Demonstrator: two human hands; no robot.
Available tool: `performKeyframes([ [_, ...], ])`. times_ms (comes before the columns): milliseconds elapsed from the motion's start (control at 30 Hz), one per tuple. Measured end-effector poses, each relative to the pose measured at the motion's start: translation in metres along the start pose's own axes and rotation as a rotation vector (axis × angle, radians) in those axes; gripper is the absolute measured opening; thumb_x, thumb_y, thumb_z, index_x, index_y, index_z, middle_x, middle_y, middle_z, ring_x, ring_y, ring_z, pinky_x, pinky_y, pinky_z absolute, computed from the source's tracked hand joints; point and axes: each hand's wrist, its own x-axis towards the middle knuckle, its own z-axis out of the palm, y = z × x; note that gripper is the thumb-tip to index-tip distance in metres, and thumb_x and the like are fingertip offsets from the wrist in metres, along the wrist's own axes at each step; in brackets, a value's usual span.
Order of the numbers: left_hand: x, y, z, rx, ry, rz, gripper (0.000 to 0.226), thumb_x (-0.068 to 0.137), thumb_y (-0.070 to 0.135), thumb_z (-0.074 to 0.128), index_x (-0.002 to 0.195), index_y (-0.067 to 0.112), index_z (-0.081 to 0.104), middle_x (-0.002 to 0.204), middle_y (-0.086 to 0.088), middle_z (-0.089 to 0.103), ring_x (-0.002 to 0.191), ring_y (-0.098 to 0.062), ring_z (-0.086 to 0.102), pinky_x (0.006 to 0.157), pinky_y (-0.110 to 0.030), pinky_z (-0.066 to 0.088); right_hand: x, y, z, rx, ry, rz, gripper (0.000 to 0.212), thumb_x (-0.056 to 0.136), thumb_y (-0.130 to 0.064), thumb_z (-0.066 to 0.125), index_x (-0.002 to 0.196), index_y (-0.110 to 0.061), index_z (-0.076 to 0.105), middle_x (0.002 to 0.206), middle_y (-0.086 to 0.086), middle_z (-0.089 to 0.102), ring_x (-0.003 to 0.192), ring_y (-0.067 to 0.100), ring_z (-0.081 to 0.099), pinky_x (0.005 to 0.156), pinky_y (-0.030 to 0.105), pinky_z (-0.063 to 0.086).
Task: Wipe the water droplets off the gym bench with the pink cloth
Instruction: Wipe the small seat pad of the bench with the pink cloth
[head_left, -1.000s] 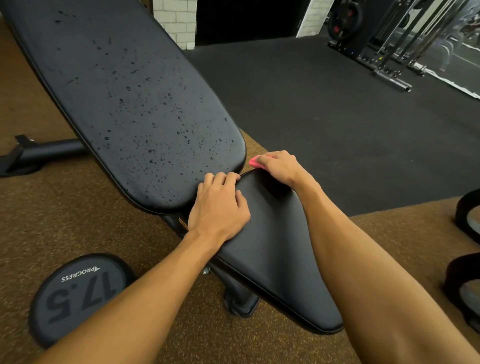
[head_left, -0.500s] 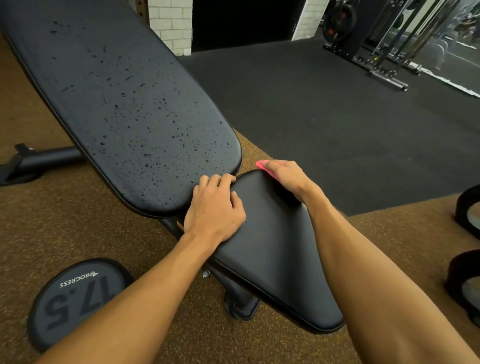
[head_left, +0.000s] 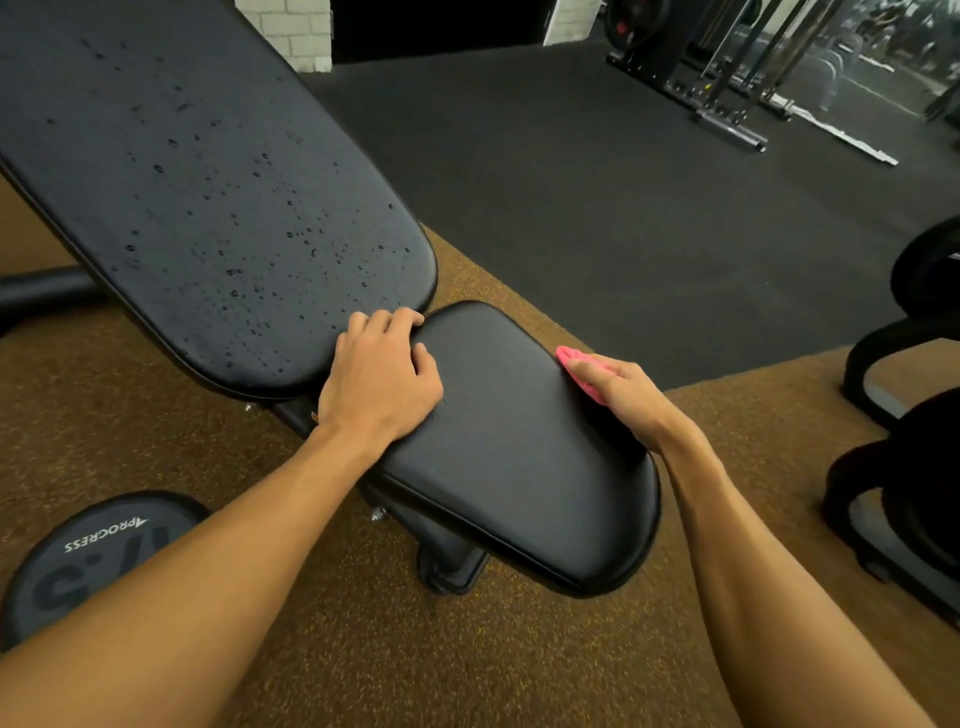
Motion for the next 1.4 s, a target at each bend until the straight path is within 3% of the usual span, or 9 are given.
performKeyframes([
  [200, -0.001, 0.002, -0.002, 0.001, -0.007, -0.007, 0.038, 0.103, 0.029, 0.051, 0.138, 0.018, 0.059, 0.130, -0.011, 0.065, 0.126, -0.031, 0.049, 0.105, -0.048, 0.045, -0.051, 0.025, -0.019, 0.021, 0.043, 0.048, 0.030, 0.102, -0.052, 0.065, 0.132, -0.048, 0.068, 0.132, -0.035, 0.062, 0.124, -0.016, 0.053, 0.093, 0.010, 0.042],
  [400, -0.003, 0.003, -0.003, 0.016, -0.014, 0.003, 0.038, 0.104, 0.030, 0.051, 0.138, 0.016, 0.059, 0.130, -0.012, 0.065, 0.125, -0.032, 0.051, 0.104, -0.048, 0.046, -0.037, 0.018, -0.020, -0.077, 0.032, 0.096, 0.028, 0.103, -0.054, 0.064, 0.127, -0.045, 0.075, 0.128, -0.024, 0.071, 0.117, -0.002, 0.065, 0.109, 0.031, 0.048],
  [633, -0.002, 0.005, -0.004, 0.001, -0.017, -0.013, 0.036, 0.102, 0.029, 0.052, 0.136, 0.018, 0.059, 0.131, -0.009, 0.065, 0.126, -0.030, 0.049, 0.105, -0.046, 0.044, 0.023, -0.024, 0.005, -0.109, -0.030, 0.113, 0.022, 0.103, -0.055, 0.063, 0.108, -0.043, 0.080, 0.120, -0.008, 0.077, 0.114, 0.013, 0.071, 0.112, 0.039, 0.052],
  [800, 0.000, 0.004, -0.005, 0.004, -0.019, -0.016, 0.036, 0.102, 0.030, 0.052, 0.135, 0.020, 0.058, 0.130, -0.007, 0.065, 0.125, -0.028, 0.050, 0.105, -0.045, 0.045, 0.031, -0.025, 0.014, -0.061, -0.027, 0.045, 0.036, 0.103, -0.057, 0.063, 0.132, -0.040, 0.074, 0.133, -0.018, 0.071, 0.123, 0.006, 0.066, 0.120, 0.038, 0.046],
  [933, -0.001, 0.004, -0.005, 0.001, -0.023, -0.012, 0.036, 0.102, 0.030, 0.052, 0.135, 0.019, 0.058, 0.131, -0.008, 0.065, 0.126, -0.029, 0.050, 0.105, -0.046, 0.045, 0.001, -0.005, -0.001, -0.089, -0.002, 0.040, 0.043, 0.099, -0.068, 0.061, 0.136, -0.048, 0.069, 0.142, -0.023, 0.064, 0.129, 0.005, 0.060, 0.121, 0.038, 0.042],
  [1067, -0.001, 0.004, -0.006, -0.001, -0.026, -0.011, 0.037, 0.102, 0.030, 0.052, 0.136, 0.018, 0.058, 0.132, -0.010, 0.064, 0.128, -0.031, 0.049, 0.106, -0.047, 0.043, -0.038, 0.023, -0.010, -0.006, 0.073, 0.038, 0.033, 0.100, -0.064, 0.062, 0.130, -0.052, 0.070, 0.139, -0.028, 0.064, 0.121, -0.006, 0.059, 0.115, 0.032, 0.044],
  [1167, 0.000, 0.003, -0.007, 0.004, -0.028, -0.005, 0.038, 0.103, 0.030, 0.052, 0.137, 0.016, 0.058, 0.133, -0.013, 0.064, 0.128, -0.034, 0.049, 0.107, -0.049, 0.043, -0.062, 0.042, -0.007, 0.087, 0.192, 0.004, 0.033, 0.105, -0.052, 0.063, 0.136, -0.043, 0.069, 0.139, -0.026, 0.065, 0.122, -0.011, 0.058, 0.116, 0.030, 0.045],
  [1300, -0.003, 0.003, -0.007, 0.015, -0.032, -0.004, 0.039, 0.103, 0.031, 0.050, 0.139, 0.015, 0.058, 0.133, -0.014, 0.064, 0.129, -0.035, 0.049, 0.109, -0.050, 0.043, -0.090, 0.066, 0.007, 0.112, 0.343, -0.031, 0.033, 0.106, -0.052, 0.059, 0.139, -0.049, 0.065, 0.138, -0.033, 0.062, 0.132, -0.009, 0.055, 0.122, 0.038, 0.044],
  [1400, -0.006, 0.003, -0.007, 0.017, -0.026, 0.000, 0.039, 0.104, 0.031, 0.050, 0.139, 0.015, 0.058, 0.134, -0.015, 0.064, 0.130, -0.036, 0.049, 0.108, -0.051, 0.043, -0.111, 0.078, 0.022, 0.082, 0.464, -0.034, 0.041, 0.106, -0.059, 0.055, 0.145, -0.049, 0.060, 0.145, -0.027, 0.060, 0.137, 0.000, 0.055, 0.120, 0.046, 0.046],
])
